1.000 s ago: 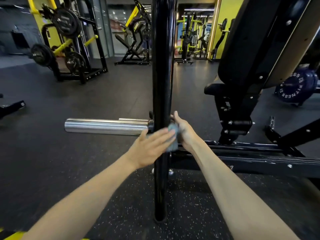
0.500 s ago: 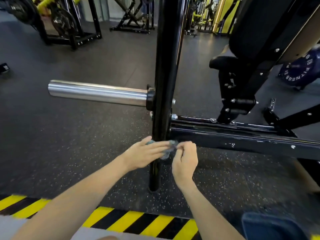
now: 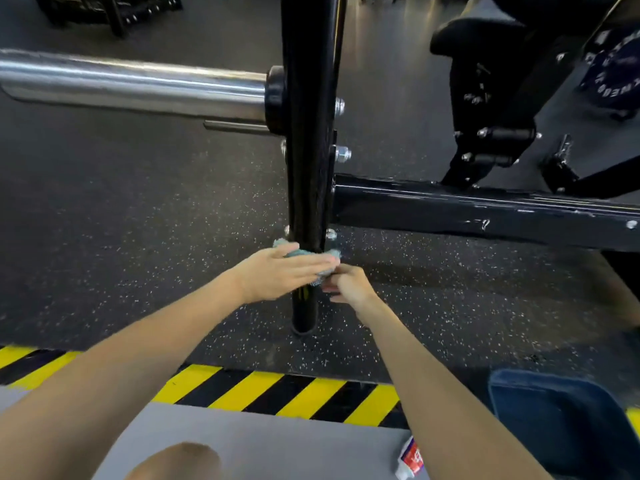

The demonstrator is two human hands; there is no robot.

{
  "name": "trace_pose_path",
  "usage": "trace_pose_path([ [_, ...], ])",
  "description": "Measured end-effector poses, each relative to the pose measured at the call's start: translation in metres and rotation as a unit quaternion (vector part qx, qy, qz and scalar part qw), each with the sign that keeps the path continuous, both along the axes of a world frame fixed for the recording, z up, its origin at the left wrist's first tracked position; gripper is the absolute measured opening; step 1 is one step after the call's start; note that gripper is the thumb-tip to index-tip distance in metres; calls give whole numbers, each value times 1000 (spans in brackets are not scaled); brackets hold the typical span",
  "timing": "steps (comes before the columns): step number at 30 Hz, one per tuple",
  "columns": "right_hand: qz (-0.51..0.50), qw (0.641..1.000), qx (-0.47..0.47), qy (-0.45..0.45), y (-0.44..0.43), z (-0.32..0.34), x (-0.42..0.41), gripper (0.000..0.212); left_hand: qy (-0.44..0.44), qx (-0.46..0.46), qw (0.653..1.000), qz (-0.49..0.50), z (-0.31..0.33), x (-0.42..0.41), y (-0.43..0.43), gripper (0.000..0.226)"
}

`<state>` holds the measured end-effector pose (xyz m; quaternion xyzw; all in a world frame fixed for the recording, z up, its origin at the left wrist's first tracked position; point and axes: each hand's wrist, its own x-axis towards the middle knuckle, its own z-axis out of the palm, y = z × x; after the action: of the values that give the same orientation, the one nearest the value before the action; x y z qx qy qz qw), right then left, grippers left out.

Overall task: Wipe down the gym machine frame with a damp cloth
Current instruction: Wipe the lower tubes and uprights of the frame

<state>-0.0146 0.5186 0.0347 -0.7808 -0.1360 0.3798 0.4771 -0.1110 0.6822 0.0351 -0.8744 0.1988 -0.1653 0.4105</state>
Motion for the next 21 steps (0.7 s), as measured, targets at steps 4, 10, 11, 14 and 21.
trace_pose_path([
  [4,-41,995,-13,90,1,-32,0,38,121,224,967,14,-36,5,-31,50],
  [10,-275,894,194,295,7,-64,5,43,223,250,908,250,-38,38,-101,52],
  [11,-310,869,229,310,7,-66,7,47,185,235,917,266,-31,42,-102,52],
  [14,-313,862,244,314,10,-68,9,44,106,148,928,325,-13,47,-99,50],
  [21,-307,840,266,360,18,-77,7,46,225,14,919,324,-15,59,-105,35],
])
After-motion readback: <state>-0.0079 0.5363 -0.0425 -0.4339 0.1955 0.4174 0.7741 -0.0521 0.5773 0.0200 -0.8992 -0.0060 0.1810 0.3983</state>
